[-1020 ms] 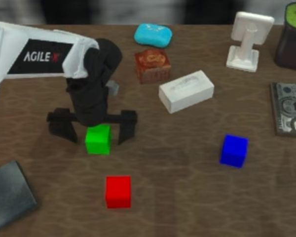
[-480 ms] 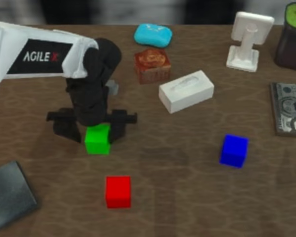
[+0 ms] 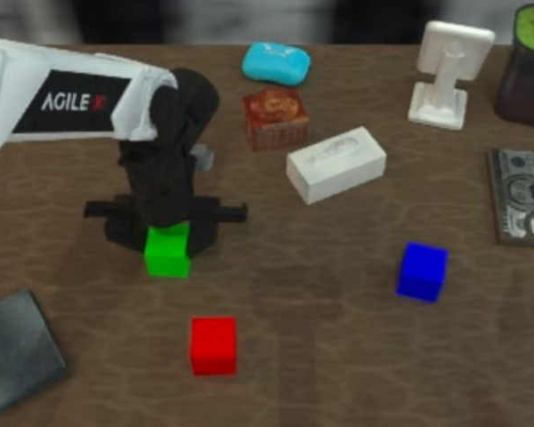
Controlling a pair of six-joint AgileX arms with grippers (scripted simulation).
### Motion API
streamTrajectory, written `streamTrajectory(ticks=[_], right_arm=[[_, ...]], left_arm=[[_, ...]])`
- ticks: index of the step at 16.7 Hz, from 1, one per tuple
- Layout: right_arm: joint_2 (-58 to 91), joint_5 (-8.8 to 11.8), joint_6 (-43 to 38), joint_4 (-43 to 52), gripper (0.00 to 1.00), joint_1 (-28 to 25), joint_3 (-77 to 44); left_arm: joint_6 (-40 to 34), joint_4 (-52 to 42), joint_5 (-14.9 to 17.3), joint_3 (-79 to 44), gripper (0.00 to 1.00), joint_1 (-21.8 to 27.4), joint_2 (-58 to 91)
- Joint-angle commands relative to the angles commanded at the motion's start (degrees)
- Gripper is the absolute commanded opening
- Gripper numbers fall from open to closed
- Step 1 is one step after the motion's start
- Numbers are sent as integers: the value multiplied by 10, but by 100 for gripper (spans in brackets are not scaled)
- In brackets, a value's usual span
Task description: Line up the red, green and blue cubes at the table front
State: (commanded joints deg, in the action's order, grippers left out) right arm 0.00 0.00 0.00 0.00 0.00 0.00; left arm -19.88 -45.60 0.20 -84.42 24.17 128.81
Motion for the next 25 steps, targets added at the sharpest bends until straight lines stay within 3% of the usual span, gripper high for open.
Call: streamTrajectory(ticks=[7,14,20,25], right_arm=[[0,0,0,0,100,0,0],[0,0,0,0,100,0,0],[0,0,0,0,100,0,0],[0,0,0,0,100,0,0]], left_arm=[[4,-18,-5,-10,0,0,-21],[3,-135,-5,-76,0,-9,-70],[2,-142,-6,-80,0,-6,-73],[-93,-153,-6,-72,0,81,-87]])
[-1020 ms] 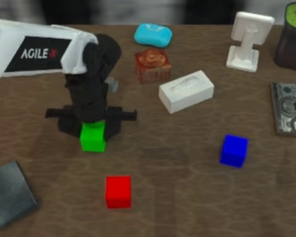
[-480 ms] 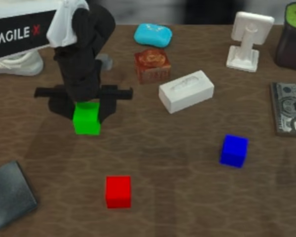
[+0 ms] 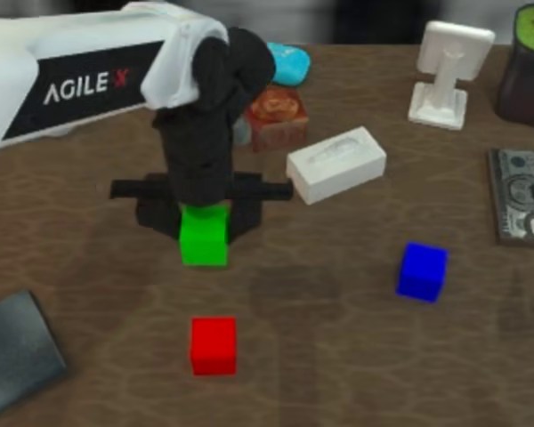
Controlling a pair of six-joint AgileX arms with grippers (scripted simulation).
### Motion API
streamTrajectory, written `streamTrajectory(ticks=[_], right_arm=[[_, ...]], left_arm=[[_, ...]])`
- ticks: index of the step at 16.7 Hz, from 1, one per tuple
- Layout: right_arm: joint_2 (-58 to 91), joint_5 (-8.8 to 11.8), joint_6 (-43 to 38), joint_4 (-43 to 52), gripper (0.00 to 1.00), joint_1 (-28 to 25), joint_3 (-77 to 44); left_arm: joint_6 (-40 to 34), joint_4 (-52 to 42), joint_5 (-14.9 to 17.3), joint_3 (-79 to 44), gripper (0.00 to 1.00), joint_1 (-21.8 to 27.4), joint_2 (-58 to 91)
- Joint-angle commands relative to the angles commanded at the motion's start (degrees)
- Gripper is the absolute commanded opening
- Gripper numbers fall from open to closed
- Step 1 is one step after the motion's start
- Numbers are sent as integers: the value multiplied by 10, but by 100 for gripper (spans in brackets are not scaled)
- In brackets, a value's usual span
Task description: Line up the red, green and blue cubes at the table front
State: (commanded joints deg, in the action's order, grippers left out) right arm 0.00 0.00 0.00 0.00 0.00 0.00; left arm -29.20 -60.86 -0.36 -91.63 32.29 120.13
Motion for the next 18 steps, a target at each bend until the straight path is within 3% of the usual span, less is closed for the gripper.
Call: streamTrajectory(ticks=[4,7,14,18], right_arm=[[0,0,0,0,100,0,0],[0,0,0,0,100,0,0],[0,0,0,0,100,0,0],[0,0,0,0,100,0,0]], left_arm=[[-137,-10,-2,19,0,108,-25],[-190,-11,-4,31,0,159,-44],[-195,-1,-3,38,0,163,-42],[-195,83,-2,90,0,166,-16]])
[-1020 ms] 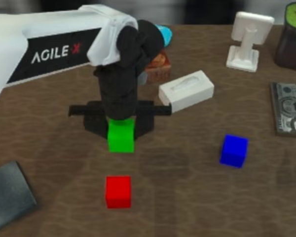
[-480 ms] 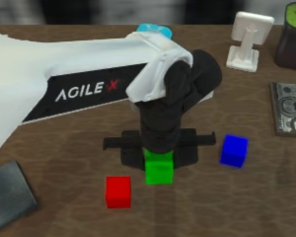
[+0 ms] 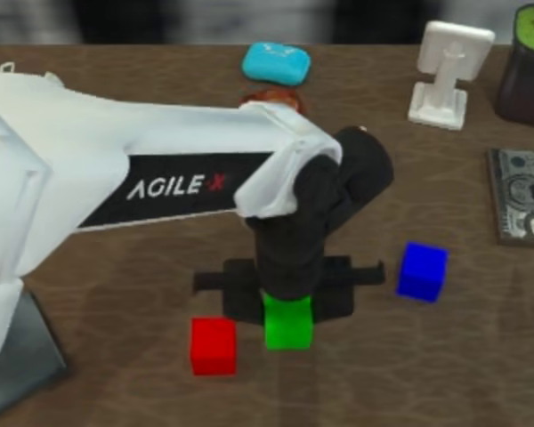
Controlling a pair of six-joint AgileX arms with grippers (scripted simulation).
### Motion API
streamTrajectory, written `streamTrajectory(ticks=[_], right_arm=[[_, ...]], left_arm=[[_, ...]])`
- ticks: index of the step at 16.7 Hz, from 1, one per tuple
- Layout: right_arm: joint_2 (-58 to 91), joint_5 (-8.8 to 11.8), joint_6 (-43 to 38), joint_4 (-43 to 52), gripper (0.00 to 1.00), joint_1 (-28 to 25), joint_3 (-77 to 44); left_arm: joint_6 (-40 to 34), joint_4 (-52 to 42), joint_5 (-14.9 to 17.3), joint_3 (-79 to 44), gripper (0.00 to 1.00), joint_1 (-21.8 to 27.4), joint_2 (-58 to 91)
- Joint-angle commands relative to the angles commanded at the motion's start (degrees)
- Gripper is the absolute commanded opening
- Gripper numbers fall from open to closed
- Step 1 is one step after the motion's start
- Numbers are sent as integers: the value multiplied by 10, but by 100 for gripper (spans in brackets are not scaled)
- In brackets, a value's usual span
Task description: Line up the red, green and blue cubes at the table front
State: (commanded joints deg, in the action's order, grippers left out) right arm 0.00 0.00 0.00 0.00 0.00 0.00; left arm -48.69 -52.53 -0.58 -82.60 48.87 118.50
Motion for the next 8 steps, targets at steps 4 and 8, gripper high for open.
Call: streamTrajectory(ticks=[4,8], right_arm=[[0,0,0,0,100,0,0],[0,0,0,0,100,0,0]], left_arm=[[-2,49,-1,35,0,1,20],[-2,49,-1,35,8,1,20]])
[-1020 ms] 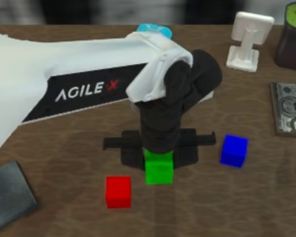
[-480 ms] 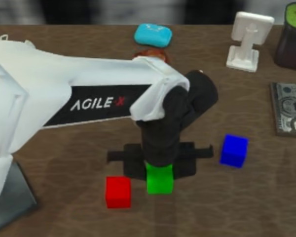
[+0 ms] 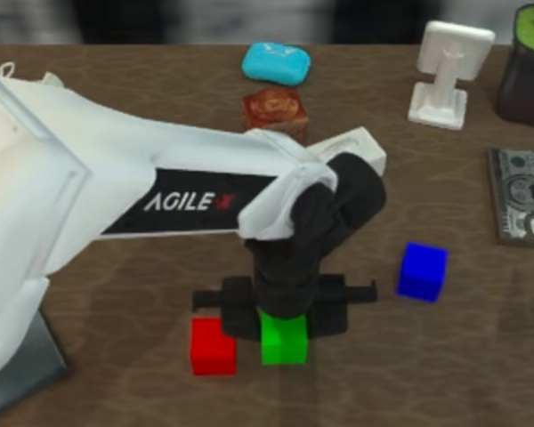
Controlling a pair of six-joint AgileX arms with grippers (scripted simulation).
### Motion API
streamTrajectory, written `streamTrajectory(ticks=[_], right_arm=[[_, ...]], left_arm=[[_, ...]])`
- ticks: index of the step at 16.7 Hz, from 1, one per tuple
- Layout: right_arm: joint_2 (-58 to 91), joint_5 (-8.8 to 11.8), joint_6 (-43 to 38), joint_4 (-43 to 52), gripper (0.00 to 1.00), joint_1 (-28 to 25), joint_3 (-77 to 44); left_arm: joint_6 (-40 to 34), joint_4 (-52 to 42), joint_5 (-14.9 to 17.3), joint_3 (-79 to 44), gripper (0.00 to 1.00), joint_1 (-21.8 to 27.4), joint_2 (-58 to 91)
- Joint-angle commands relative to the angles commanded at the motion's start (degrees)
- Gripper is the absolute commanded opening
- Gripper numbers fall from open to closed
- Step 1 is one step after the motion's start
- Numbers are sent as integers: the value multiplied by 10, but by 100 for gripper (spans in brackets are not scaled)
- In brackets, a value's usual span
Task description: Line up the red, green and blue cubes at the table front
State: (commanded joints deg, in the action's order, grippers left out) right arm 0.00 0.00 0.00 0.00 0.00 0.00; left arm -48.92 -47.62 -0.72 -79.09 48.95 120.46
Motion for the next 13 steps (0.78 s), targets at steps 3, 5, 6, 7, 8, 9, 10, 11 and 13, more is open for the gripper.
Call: streamTrajectory(ticks=[3,5,6,7,8,9,10,11,13], right_arm=[[0,0,0,0,100,0,0],[0,0,0,0,100,0,0],[0,0,0,0,100,0,0],[0,0,0,0,100,0,0],[0,0,0,0,100,0,0],[0,0,0,0,100,0,0],[0,0,0,0,100,0,0],[0,0,0,0,100,0,0],[0,0,0,0,100,0,0]], left_arm=[[0,0,0,0,30,0,0],[0,0,0,0,45,0,0],[0,0,0,0,53,0,0],[0,0,0,0,60,0,0],[0,0,0,0,68,0,0],[0,0,0,0,75,0,0],[0,0,0,0,83,0,0],[0,0,0,0,90,0,0],[0,0,0,0,100,0,0]])
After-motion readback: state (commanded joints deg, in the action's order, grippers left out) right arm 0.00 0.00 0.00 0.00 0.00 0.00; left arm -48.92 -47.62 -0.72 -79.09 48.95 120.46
